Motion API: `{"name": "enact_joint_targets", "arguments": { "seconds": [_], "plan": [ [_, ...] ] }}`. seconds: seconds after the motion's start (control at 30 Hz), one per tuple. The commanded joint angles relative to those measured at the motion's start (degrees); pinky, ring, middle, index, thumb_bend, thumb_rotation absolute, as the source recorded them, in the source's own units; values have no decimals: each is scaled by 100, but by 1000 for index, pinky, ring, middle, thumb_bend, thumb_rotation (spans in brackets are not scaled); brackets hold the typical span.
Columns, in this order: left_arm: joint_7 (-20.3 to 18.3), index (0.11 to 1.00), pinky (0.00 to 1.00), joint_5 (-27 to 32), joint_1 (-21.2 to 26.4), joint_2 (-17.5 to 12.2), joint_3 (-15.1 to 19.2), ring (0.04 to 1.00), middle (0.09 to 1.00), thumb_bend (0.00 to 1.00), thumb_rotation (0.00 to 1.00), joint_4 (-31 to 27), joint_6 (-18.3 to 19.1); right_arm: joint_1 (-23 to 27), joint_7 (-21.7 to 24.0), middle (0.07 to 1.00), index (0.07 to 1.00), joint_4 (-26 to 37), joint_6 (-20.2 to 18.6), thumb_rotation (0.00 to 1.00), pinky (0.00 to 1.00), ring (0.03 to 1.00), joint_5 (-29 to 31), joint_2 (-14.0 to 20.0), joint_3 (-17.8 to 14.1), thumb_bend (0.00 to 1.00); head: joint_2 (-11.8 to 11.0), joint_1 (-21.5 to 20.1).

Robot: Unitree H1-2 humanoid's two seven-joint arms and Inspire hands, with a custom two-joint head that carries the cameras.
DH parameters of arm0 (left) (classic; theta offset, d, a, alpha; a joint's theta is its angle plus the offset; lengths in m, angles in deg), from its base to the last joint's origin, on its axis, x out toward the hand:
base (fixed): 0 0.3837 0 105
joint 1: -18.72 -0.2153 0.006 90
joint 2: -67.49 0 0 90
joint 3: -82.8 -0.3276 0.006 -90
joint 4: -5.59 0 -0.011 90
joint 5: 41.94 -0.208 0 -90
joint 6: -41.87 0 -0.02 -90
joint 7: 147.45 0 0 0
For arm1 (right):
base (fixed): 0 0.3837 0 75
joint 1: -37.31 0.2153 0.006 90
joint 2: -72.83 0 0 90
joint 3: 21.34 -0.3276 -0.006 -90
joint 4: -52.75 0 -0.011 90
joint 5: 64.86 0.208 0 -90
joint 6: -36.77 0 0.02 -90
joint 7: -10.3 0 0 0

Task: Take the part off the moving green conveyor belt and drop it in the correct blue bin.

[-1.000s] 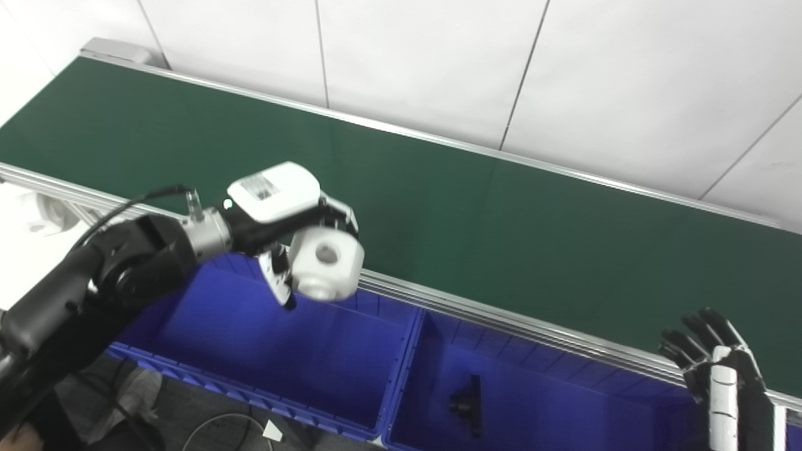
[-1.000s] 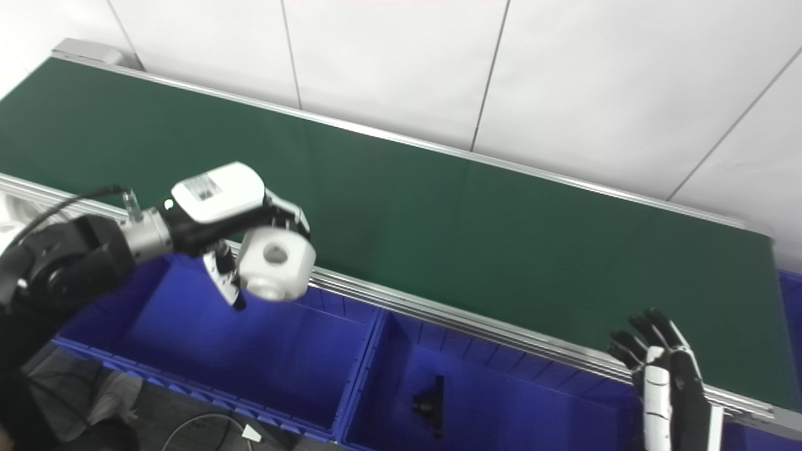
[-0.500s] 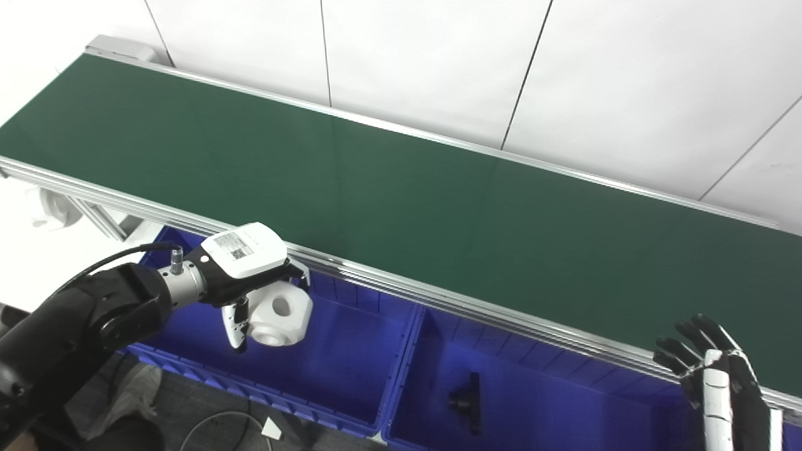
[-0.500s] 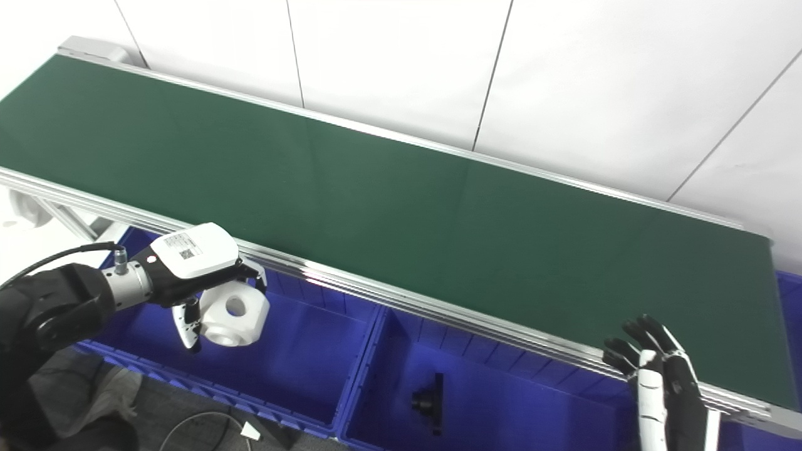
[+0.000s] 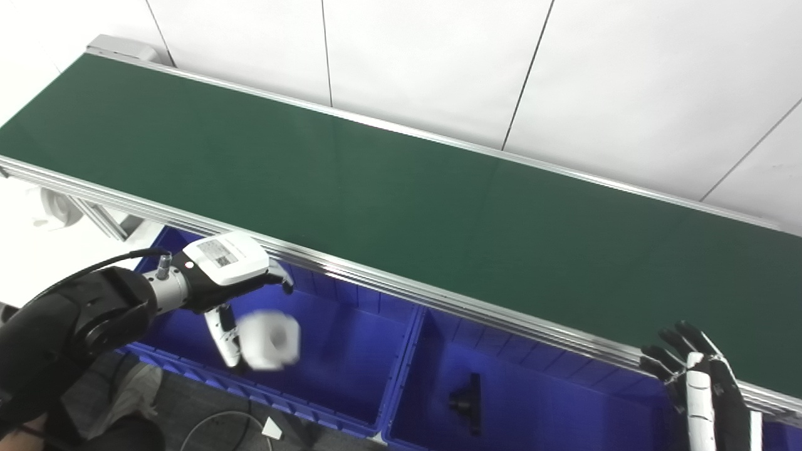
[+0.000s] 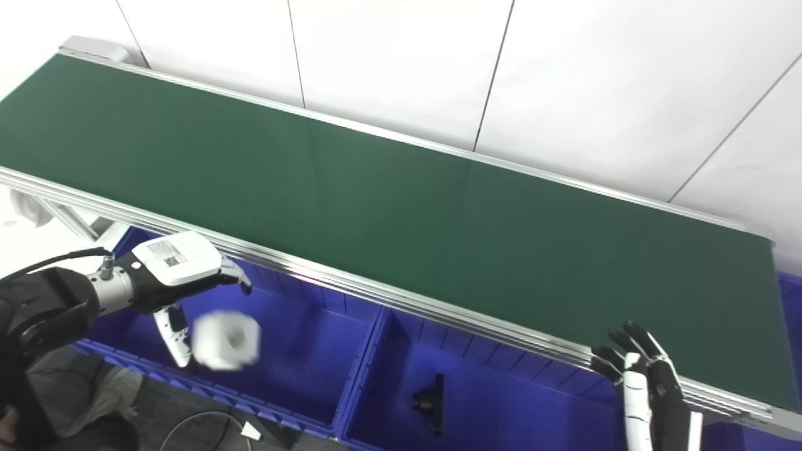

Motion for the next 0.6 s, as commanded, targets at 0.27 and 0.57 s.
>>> {"name": "enact_joint_targets", "arguments": {
  "seconds": [0.27, 0.57],
  "plan": [
    [287, 774, 687, 498, -40, 330, 128, 781, 813, 889, 636, -332, 1, 27, 181, 741, 754, -57, 573, 675, 625, 654, -14, 15, 24, 637, -93, -224],
    [899, 825, 636, 3318, -509, 1665, 590, 763, 827, 753, 646, -856, 201, -38, 50, 764, 788, -315, 872, 691, 661, 678, -700, -168, 393, 602, -370, -2033]
  ]
}}
